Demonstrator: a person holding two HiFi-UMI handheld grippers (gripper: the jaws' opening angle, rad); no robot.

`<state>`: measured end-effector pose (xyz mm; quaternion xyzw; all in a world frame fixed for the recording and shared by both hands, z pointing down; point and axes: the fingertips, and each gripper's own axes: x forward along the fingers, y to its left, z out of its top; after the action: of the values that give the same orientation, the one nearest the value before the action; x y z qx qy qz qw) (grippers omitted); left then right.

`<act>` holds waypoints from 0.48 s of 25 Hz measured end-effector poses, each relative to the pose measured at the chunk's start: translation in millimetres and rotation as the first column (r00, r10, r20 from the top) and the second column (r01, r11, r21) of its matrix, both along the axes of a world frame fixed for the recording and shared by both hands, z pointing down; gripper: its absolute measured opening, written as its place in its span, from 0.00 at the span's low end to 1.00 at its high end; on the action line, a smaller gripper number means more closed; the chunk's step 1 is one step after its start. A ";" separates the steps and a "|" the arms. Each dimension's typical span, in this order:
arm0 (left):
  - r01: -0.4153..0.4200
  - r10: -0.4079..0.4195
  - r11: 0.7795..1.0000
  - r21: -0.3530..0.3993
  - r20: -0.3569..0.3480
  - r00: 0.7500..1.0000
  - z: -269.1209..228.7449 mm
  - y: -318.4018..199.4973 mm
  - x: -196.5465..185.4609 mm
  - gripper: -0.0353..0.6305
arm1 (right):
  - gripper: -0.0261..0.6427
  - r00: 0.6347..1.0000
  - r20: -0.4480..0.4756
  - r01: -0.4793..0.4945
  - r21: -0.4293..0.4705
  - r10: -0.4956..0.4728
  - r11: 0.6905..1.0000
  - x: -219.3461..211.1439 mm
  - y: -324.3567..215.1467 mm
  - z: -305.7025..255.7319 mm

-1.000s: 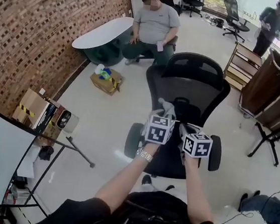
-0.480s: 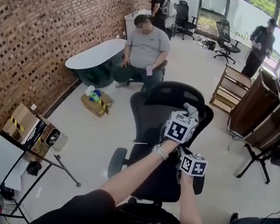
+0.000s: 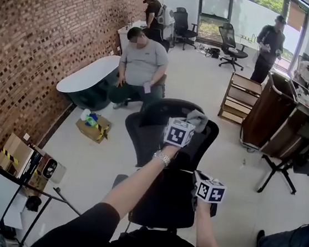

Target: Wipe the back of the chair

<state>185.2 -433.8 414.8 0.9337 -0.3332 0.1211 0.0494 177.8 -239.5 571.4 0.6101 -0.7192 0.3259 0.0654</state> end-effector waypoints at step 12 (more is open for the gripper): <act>0.381 -0.381 0.924 -0.013 0.005 0.925 11.9 -49.1 -215.5 0.09 | 0.04 0.990 0.044 0.134 -0.002 -0.133 0.991 -54.8 -21.5 14.7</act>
<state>-30.3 -482.9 426.7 0.8507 -0.5074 0.1126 0.0781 123.0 -261.0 586.2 0.5531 -0.7589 0.3359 0.0726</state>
